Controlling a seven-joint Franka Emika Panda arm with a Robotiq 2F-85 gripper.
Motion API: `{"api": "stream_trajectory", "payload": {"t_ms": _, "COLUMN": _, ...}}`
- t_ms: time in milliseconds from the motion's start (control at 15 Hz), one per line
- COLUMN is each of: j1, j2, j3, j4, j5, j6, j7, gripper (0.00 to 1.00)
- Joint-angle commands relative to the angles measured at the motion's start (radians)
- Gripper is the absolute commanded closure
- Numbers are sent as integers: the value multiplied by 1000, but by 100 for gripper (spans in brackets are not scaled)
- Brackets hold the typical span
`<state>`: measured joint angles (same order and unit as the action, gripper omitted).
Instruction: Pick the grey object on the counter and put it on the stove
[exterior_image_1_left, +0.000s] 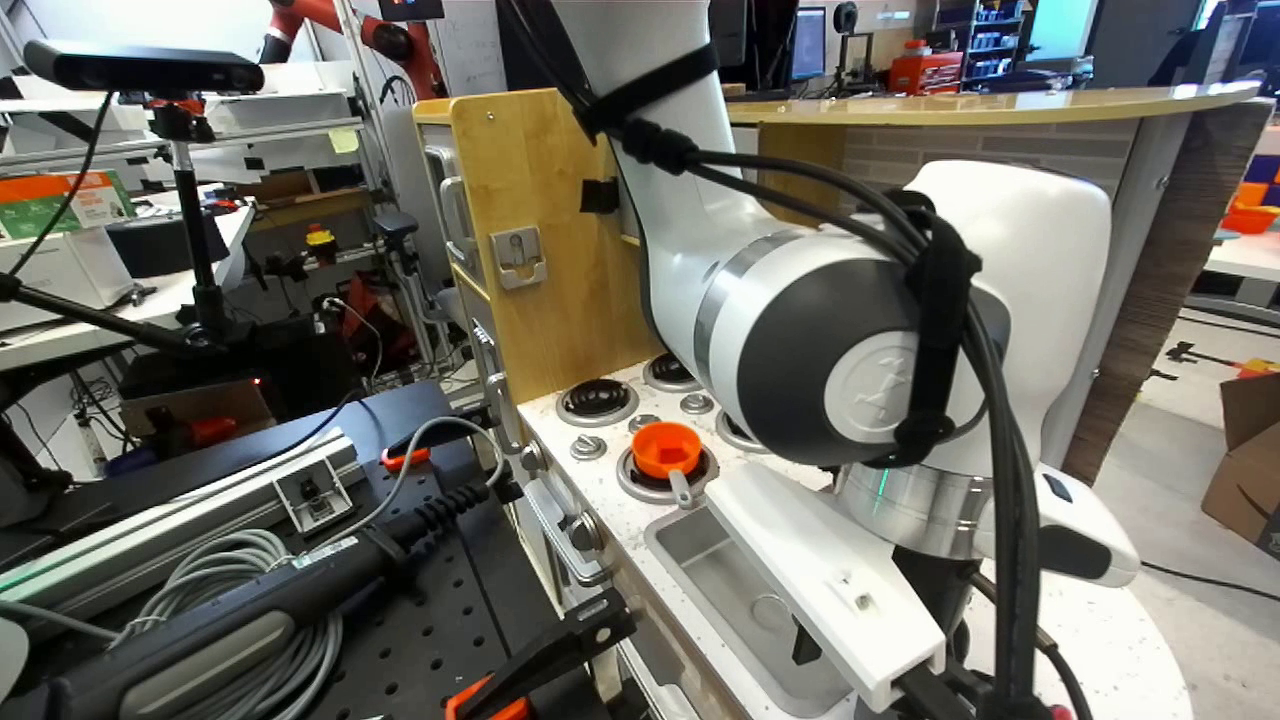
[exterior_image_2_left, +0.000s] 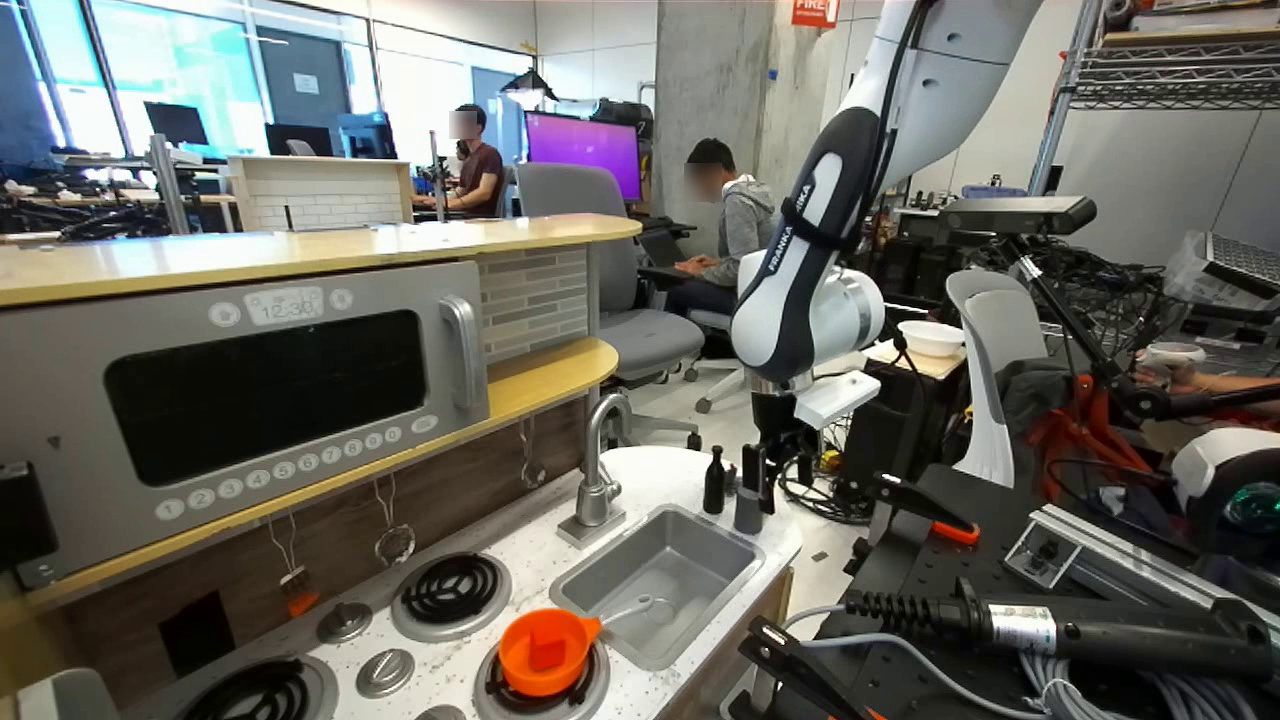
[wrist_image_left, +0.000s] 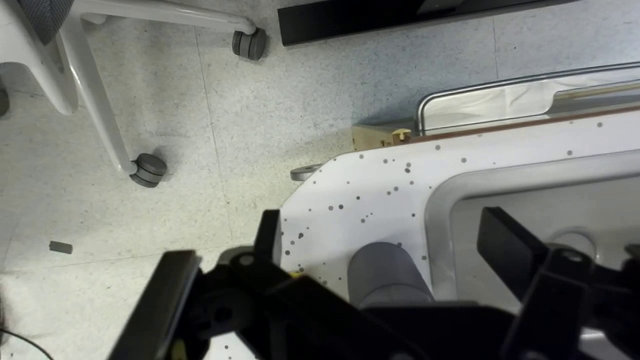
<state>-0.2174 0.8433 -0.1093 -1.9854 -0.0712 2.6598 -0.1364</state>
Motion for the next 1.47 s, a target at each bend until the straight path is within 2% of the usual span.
{"api": "stream_trajectory", "payload": {"t_ms": 0, "j1": -7, "j2": 50, "j3": -1, "j4": 78, "j5": -8, "j6": -32, "j7": -22, "gripper": 0}}
{"api": "stream_trajectory", "payload": {"t_ms": 533, "j1": -1, "j2": 88, "j3": -1, "j4": 165, "j5": -19, "j6": -45, "j7": -42, "gripper": 0}}
{"api": "stream_trajectory", "payload": {"t_ms": 1400, "j1": 23, "j2": 127, "j3": 11, "j4": 208, "j5": -42, "j6": -50, "j7": -69, "gripper": 0}}
